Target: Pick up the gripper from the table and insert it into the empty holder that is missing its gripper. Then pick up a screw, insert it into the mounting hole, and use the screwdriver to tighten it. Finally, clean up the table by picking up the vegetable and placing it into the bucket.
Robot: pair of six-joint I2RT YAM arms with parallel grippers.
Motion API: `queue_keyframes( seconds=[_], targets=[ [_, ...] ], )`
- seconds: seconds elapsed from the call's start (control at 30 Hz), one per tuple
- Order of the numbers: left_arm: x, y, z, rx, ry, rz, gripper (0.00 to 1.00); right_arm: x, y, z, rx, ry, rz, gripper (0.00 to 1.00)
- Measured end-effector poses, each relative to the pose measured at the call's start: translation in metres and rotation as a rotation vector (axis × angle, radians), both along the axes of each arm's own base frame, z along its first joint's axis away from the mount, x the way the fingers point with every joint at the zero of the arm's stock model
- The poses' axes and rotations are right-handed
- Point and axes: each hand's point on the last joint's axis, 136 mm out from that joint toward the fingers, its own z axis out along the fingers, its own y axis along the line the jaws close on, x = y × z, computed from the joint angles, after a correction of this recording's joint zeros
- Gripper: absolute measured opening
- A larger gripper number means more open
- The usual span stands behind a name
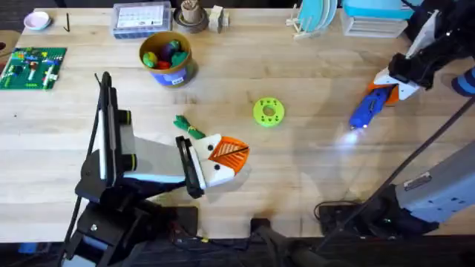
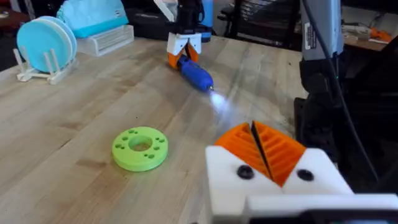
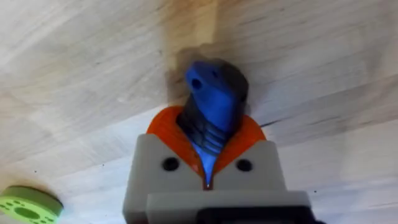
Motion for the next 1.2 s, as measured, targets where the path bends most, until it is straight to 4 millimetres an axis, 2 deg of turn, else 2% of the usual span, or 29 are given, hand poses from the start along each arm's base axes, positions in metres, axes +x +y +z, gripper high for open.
queue_keyframes(
  seconds=[0.1,0.2,0.3,0.4,0.6,0.83,1.0,1.1,1.2],
  targets=[
    [0.000,0.000,0.000,0.000,0.000,0.000,0.004,-0.001,0.001,0.004,0.004,0.009,0.009,0.022],
    [0.000,0.000,0.000,0.000,0.000,0.000,0.004,0.008,0.001,0.013,0.006,-0.025,0.018,0.022],
    [0.000,0.000,0.000,0.000,0.000,0.000,0.004,0.023,0.003,0.030,0.007,-0.089,0.032,0.022],
    [0.000,0.000,0.000,0.000,0.000,0.000,0.004,0.040,0.013,0.057,-0.011,-0.167,0.072,0.022],
    [0.000,0.000,0.000,0.000,0.000,0.000,0.004,0.076,0.059,0.130,-0.064,-0.367,0.226,0.022],
    [0.000,0.000,0.000,0.000,0.000,0.001,0.004,0.104,0.119,0.240,-0.115,-0.653,0.380,0.022],
    [0.001,0.000,0.000,0.000,0.000,0.004,0.004,0.094,0.147,0.309,-0.143,-0.822,0.437,0.022],
    [0.001,0.000,0.000,0.000,-0.001,0.005,0.004,0.079,0.162,0.333,-0.140,-0.879,0.467,0.022],
    [0.001,0.000,0.000,0.000,0.000,0.004,0.004,0.066,0.167,0.351,-0.143,-0.925,0.478,0.022]
  ],
)
